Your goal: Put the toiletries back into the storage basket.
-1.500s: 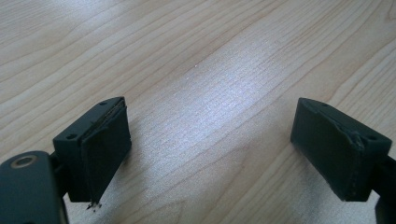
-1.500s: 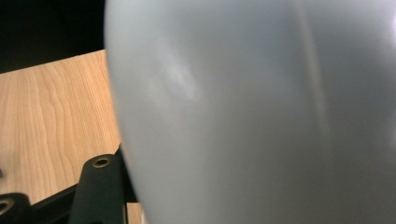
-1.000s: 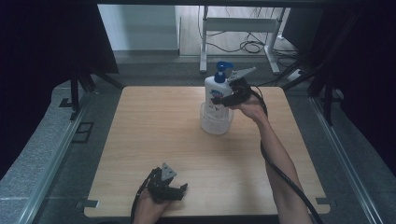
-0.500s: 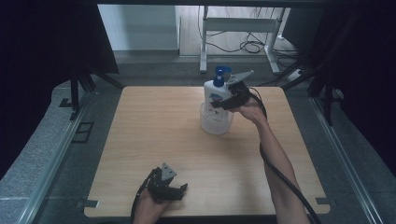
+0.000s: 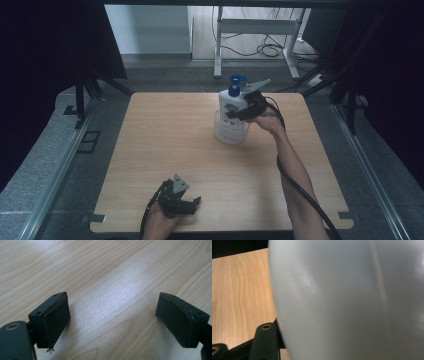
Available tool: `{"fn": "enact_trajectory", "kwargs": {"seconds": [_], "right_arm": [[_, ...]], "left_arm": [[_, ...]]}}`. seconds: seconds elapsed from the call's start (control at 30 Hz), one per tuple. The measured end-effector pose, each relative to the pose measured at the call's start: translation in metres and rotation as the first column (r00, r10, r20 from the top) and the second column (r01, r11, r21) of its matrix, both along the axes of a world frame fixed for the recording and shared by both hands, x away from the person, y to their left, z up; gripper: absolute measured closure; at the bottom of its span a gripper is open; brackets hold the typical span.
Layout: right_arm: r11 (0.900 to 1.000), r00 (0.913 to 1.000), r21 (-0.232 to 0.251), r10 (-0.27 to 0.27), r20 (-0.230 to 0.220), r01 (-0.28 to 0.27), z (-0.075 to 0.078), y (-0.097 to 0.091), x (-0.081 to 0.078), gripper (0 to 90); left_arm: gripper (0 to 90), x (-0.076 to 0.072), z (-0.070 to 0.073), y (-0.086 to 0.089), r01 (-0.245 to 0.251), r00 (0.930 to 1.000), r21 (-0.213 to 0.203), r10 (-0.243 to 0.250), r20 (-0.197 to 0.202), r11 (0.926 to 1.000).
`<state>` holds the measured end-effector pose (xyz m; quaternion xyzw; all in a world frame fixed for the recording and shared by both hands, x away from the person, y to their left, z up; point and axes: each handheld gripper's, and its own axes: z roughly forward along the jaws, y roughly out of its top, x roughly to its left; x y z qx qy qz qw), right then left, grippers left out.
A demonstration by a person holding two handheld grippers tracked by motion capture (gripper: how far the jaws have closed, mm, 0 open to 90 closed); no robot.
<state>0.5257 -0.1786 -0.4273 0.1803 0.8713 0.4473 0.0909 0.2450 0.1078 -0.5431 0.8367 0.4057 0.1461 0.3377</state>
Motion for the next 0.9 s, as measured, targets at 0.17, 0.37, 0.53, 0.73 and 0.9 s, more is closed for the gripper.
{"fn": "enact_trajectory", "kwargs": {"seconds": [0.17,0.37,0.53,0.73,0.9], "right_arm": [[1.0,1.0,0.008,0.0,-0.001,0.0,-0.003,0.0,0.001,37.7],[0.9996,0.9999,0.028,0.009,-0.009,-0.009,-0.004,-0.001,0.002,37.6],[0.9997,0.9999,0.02,0.011,-0.004,-0.011,-0.005,-0.002,0.001,37.4],[0.9996,0.9999,0.027,0.014,-0.009,-0.013,-0.012,-0.003,-0.001,37.2],[0.9994,0.9999,0.032,0.013,-0.007,-0.013,-0.012,-0.002,-0.001,36.9]], "left_arm": [[11.5,0.0,0.0,0.0,0.0,1.0,0.0,0.0,0.0,1.0],[11.5,0.0,0.0,0.0,0.0,1.0,-0.001,0.0,0.001,1.0],[11.5,0.0,0.0,0.0,0.0,1.0,0.0,0.0,0.001,1.0],[11.5,0.0,0.0,0.0,0.001,1.0,0.0,-0.001,0.0,1.0],[11.5,0.0,0.0,0.0,0.001,1.0,0.0,-0.001,0.0,1.0]]}}
